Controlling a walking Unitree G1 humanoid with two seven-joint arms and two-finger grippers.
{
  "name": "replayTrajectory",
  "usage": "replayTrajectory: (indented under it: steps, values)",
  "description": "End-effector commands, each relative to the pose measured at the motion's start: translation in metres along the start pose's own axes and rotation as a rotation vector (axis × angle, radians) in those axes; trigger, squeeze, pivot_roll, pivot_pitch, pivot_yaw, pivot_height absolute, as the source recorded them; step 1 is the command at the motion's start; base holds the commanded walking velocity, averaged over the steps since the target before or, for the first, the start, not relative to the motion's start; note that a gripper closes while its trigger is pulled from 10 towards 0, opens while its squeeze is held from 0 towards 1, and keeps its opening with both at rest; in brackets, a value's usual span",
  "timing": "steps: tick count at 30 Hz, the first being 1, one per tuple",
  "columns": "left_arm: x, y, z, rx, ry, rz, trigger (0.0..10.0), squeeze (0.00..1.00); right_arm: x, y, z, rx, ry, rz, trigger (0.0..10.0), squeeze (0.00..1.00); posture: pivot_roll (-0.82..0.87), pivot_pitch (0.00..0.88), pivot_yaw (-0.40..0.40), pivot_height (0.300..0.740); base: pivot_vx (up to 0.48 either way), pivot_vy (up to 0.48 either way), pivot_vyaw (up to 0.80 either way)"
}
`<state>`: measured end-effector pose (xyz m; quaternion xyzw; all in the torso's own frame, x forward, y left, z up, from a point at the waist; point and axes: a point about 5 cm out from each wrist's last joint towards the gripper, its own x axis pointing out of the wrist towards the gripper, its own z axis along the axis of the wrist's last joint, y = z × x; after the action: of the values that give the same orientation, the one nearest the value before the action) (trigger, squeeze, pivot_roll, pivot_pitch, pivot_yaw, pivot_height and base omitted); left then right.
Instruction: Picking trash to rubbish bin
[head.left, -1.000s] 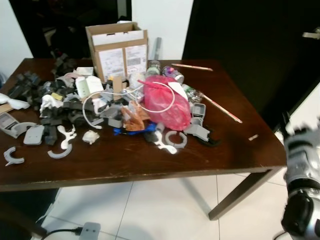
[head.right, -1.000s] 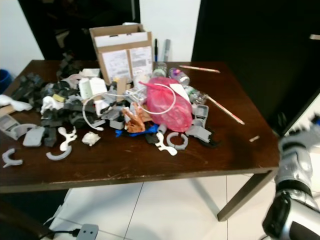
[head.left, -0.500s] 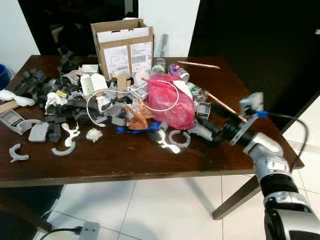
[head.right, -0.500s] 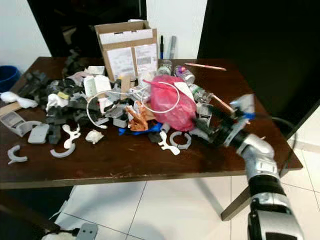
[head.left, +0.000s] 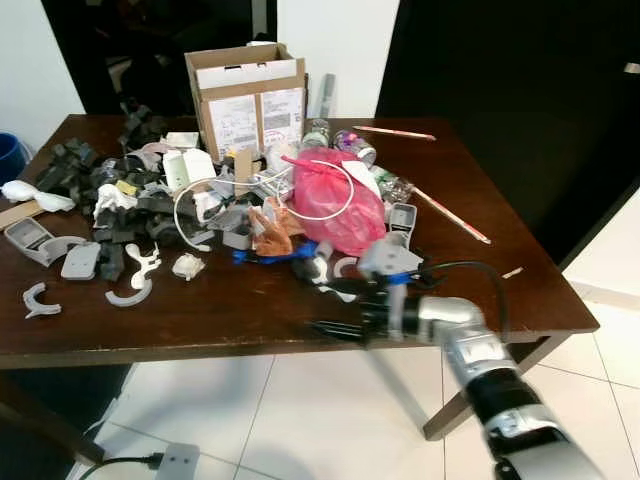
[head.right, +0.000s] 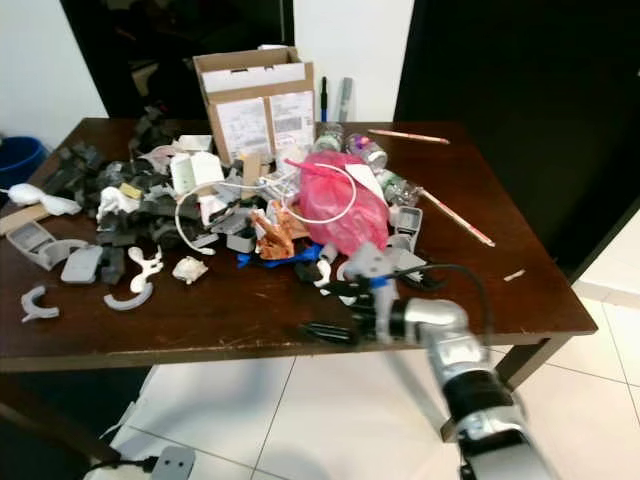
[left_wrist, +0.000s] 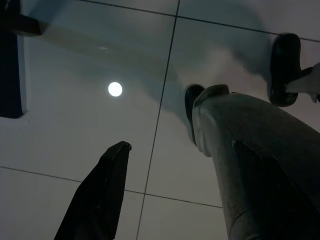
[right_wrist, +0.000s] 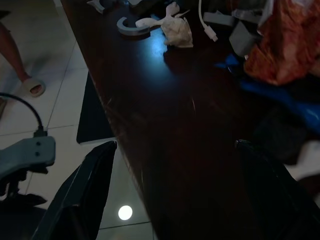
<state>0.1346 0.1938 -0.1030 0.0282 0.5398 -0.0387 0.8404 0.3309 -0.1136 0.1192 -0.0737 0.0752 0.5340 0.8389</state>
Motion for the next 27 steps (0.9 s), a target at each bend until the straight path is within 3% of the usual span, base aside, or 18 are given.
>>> replayTrajectory:
  steps: [1, 7, 16, 27]
  values:
    - [-0.001, -0.004, -0.015, 0.004, 0.057, -0.015, 10.0, 0.00, 0.012, -0.001, 0.003, -0.031, 0.020, -0.066, 10.0, 0.00, 0.07, 0.093, -0.033, 0.740, 0.000, 0.000, 0.00]
    - [-0.001, -0.007, -0.014, 0.002, 0.056, -0.018, 10.0, 0.00, 0.031, 0.003, -0.004, -0.034, 0.107, -0.137, 10.0, 0.00, 0.07, 0.092, -0.038, 0.740, 0.000, 0.000, 0.00]
    - [0.000, -0.008, -0.013, -0.005, 0.054, -0.018, 10.0, 0.00, 0.045, 0.005, -0.012, 0.007, 0.188, -0.193, 10.0, 0.00, 0.08, 0.089, -0.044, 0.740, 0.000, 0.000, 0.00]
    - [-0.001, -0.006, -0.018, -0.012, 0.063, -0.014, 10.0, 0.00, 0.042, -0.011, -0.010, 0.060, 0.205, -0.348, 10.0, 0.00, 0.07, 0.090, -0.047, 0.740, 0.000, 0.000, 0.00]
